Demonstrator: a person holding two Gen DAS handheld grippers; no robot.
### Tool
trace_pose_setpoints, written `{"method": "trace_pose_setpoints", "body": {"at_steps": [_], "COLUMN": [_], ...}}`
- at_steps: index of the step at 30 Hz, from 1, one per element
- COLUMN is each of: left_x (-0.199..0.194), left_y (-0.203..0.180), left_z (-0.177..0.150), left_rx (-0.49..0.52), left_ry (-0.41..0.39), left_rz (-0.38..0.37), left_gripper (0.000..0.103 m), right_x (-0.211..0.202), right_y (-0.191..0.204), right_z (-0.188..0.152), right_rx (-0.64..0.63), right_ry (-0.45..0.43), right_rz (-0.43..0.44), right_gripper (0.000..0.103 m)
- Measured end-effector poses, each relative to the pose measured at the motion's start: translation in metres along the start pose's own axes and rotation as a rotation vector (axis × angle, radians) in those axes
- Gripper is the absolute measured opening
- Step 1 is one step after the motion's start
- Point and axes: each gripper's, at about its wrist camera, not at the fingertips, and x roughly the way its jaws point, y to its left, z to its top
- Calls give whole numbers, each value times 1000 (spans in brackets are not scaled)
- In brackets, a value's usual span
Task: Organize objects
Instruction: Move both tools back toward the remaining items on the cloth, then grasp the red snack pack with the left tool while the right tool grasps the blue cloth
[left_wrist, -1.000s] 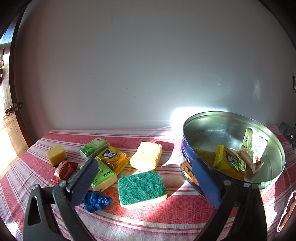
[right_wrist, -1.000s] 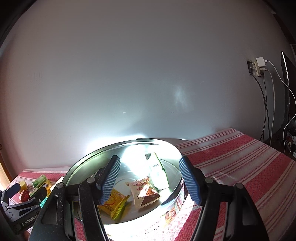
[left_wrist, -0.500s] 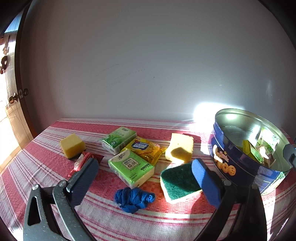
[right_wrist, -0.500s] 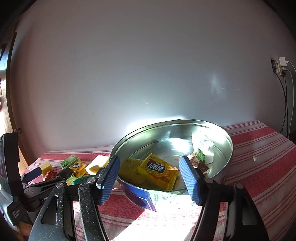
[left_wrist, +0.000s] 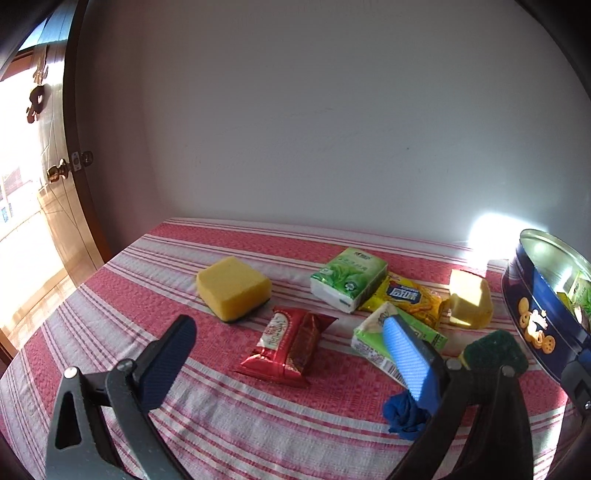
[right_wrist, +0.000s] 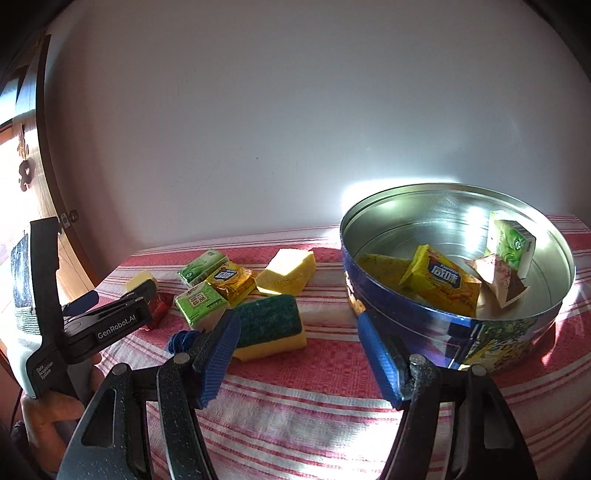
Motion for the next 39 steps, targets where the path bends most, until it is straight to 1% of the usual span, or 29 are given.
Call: {"method": "trace_pose_setpoints", "body": {"at_steps": [3, 6, 8, 10, 12, 14, 16, 20, 22, 23, 25, 27, 28, 29, 30, 31, 32, 34, 35, 36, 39], "left_x": [11, 22, 31, 42, 51, 59, 66, 83, 91, 94, 95, 95, 95, 95, 95, 95, 95, 90, 88, 86, 84], "left_y": [15, 26, 30, 31, 32, 28, 26, 22, 23, 25, 27, 26, 25, 25, 24, 24, 25, 28, 31, 36, 44], "left_z": [2, 4, 5, 4, 4, 5, 6, 7, 5, 4, 5, 5, 5, 5, 5, 5, 5, 6, 6, 6, 6], "left_rx": [-14, -17, -12, -15, -16, -1, 16, 33, 23, 9, 2, 4, 5, 4, 4, 3, 1, -14, -28, -43, -97], "left_ry": [31, 64, 102, 157, 198, 222, 241, 304, 349, 361, 359, 358, 358, 358, 358, 358, 357, 334, 320, 316, 309], "left_rz": [17, 18, -15, -57, -83, -95, -109, -123, -124, -132, -129, -129, -128, -128, -129, -129, -129, -132, -139, -148, -191], "left_gripper": [102, 102, 102, 102, 102, 102, 102, 102, 97, 98, 96, 96, 96, 96, 96, 96, 95, 74, 49, 40, 39], "right_x": [12, 18, 26, 34, 40, 47, 56, 75, 83, 87, 97, 98, 98, 99, 97, 97, 96, 93, 92, 90, 78], "right_y": [14, 30, 45, 61, 77, 90, 98, 100, 99, 98, 98, 101, 103, 105, 105, 104, 102, 97, 95, 92, 88], "right_z": [-4, -11, -14, -17, -19, -19, -18, -16, -14, -13, -13, -13, -13, -13, -13, -13, -13, -13, -13, -13, -13], "right_rx": [-9, -7, -28, -55, -90, -126, -147, -149, -138, -133, -125, -140, -151, -158, -161, -160, -151, -125, -110, -94, -72], "right_ry": [53, 95, 133, 165, 186, 202, 221, 279, 300, 312, 352, 352, 356, 358, 360, 366, 364, 362, 361, 358, 318], "right_rz": [9, 69, 112, 160, 189, 196, 182, 158, 165, 172, 171, 166, 161, 169, 173, 174, 178, 197, 209, 226, 262], "right_gripper": [68, 68, 68, 68, 68, 68, 68, 68, 68, 68, 69, 68, 66, 51, 44, 31, 30, 29, 29, 29, 29]}}
